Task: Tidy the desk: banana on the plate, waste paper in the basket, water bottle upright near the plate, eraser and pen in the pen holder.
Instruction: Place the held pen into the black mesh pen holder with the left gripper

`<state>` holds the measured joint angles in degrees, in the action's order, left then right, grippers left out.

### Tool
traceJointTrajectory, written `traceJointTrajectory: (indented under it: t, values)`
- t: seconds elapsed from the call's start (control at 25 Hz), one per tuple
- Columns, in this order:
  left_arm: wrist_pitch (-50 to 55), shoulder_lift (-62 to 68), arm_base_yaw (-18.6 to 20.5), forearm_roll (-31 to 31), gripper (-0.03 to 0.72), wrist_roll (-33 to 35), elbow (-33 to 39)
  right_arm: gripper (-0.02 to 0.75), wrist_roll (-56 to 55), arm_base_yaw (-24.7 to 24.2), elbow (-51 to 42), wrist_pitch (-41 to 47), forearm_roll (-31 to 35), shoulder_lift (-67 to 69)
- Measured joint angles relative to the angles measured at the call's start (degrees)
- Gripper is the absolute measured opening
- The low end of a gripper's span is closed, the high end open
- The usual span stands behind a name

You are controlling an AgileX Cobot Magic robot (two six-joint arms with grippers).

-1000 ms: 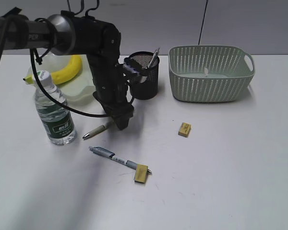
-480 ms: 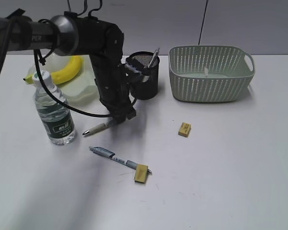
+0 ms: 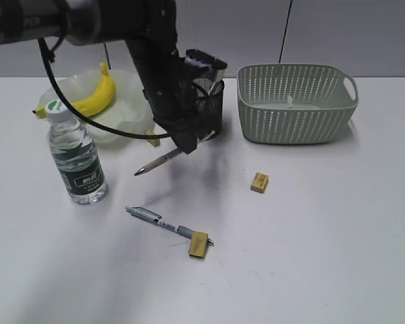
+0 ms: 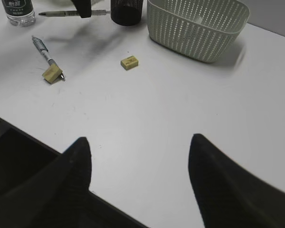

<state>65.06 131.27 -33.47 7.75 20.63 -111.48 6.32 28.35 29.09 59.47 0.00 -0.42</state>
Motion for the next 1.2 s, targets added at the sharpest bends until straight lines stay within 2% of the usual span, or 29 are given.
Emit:
traceJointTrajectory:
  t: [0.28, 0.64, 0.84, 1.04, 1.2]
  values:
    - [-4.64, -7.28, 0.00, 5.55, 0.108, 0.00, -2.65, 0.510, 0.00, 0.00, 0.00, 0.00, 0.00, 0.00]
    - [-23.65, -12.21, 0.31, 7.59, 0.108, -0.51, -2.53, 0.510, 0.00, 0.00, 0.00, 0.00, 0.00, 0.00]
    - [-37.65, -12.21, 1.32, 10.57, 0.107, -0.56, 0.87, 0.510, 0.00, 0.00, 0.00, 0.00, 0.00, 0.00]
    - [-52.73, -11.89, 3.31, 17.82, 0.107, -0.61, 8.52, 0.510, 0.00, 0.00, 0.00, 0.00, 0.00, 0.00]
    - [-58.53, -9.00, 4.03, 20.96, 0.106, -0.61, 10.09, 0.510, -0.01, 0.00, 0.00, 0.00, 0.00, 0.00]
